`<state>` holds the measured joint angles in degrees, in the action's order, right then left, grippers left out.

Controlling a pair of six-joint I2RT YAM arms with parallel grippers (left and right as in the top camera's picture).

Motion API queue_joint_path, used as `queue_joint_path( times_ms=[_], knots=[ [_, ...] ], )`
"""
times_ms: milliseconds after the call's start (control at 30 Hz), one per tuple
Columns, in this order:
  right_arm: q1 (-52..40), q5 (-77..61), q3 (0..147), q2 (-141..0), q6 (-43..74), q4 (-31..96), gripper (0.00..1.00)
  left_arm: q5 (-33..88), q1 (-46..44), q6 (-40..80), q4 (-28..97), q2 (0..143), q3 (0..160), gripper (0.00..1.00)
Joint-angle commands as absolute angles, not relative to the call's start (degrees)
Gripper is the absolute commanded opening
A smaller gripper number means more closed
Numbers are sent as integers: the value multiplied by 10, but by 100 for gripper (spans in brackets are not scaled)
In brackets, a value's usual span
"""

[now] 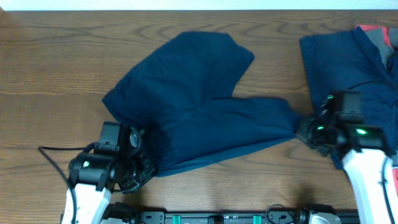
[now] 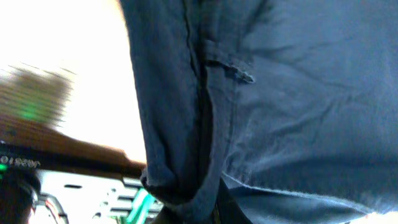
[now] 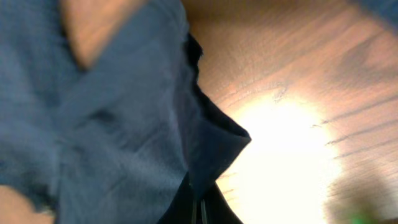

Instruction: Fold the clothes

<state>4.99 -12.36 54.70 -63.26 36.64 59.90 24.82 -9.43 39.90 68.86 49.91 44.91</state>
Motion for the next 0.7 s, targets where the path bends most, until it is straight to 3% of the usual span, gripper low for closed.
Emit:
queue_joint_path(
  times_ms=[0, 200, 367, 667],
  knots=[
    [82, -52, 606, -608, 286, 624, 1, 213, -119, 384, 728, 456, 486, 6],
    [53, -65, 671, -606, 221, 600, 1, 140, -143, 439, 699, 382, 511, 6],
    [-18, -65, 695, -639, 191, 490, 1, 33, -143, 454, 640, 396, 508, 6],
    [-96, -51, 695, -789, 177, 245, 1, -99, -136, 592, 572, 519, 507, 6]
  ],
)
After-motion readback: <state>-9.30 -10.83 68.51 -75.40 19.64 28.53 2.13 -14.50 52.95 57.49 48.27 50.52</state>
